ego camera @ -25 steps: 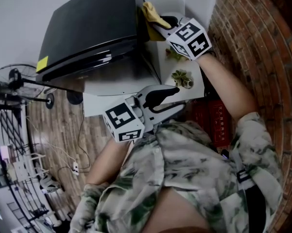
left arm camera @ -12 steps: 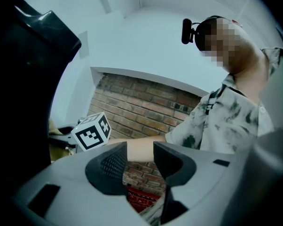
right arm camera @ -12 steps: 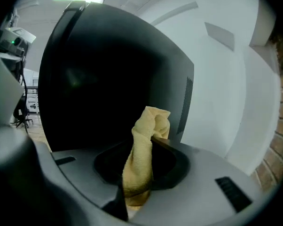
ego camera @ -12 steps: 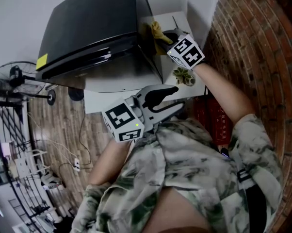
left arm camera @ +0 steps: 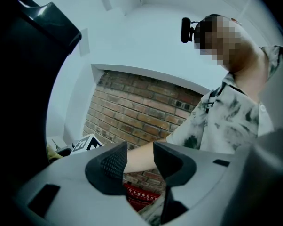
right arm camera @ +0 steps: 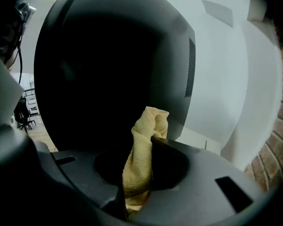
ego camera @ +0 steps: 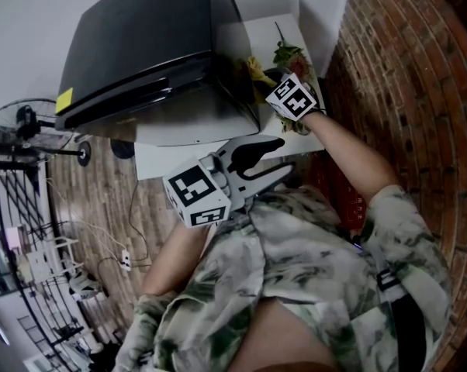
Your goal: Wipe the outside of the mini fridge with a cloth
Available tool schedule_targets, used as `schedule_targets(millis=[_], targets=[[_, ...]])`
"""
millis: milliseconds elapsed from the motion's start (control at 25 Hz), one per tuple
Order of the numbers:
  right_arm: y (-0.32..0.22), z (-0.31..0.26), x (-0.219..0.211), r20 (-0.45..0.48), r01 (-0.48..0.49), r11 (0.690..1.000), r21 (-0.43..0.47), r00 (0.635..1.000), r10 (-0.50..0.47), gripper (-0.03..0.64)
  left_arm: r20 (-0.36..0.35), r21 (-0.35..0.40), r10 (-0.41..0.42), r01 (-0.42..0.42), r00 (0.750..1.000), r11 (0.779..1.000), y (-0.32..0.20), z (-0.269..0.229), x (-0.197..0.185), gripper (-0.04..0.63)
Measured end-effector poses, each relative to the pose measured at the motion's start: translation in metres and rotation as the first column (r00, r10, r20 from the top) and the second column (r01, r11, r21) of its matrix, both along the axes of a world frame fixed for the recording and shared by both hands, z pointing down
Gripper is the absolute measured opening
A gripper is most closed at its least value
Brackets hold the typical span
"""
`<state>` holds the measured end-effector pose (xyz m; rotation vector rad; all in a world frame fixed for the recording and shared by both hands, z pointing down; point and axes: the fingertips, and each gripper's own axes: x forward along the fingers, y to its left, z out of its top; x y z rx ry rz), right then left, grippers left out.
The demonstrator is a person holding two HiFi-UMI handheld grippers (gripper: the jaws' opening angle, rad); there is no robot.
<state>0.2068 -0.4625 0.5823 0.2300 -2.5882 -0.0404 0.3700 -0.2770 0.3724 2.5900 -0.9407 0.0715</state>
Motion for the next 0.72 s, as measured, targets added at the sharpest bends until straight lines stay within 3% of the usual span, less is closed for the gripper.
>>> schedule_targets(millis=[160,320,720], targets=[[-0.002,-0.009,0.008,0.028,-0.026,0.999,-0.04,0.999,0.027,0.098,0.0,0.0,0.001,-0.001,1.0,1.0,-0.001,-0.002,-0.001,0.166],[-0.007,-0.058,0.02,0.116,-0.048,0.998,-0.035,0.992,0.051,0.098,-0.002,-0.003,0.002,-0.002,1.0,1.0,0.0,0.001,-0.003,0.166],[0.011,-0.218,0.039,0.301,-0.005,0.993,0.122,0.953,-0.032,0.098,-0.009,0.002,0.021,-0.021,1.0,1.0,-0.001,0.001,-0.001,0.166]])
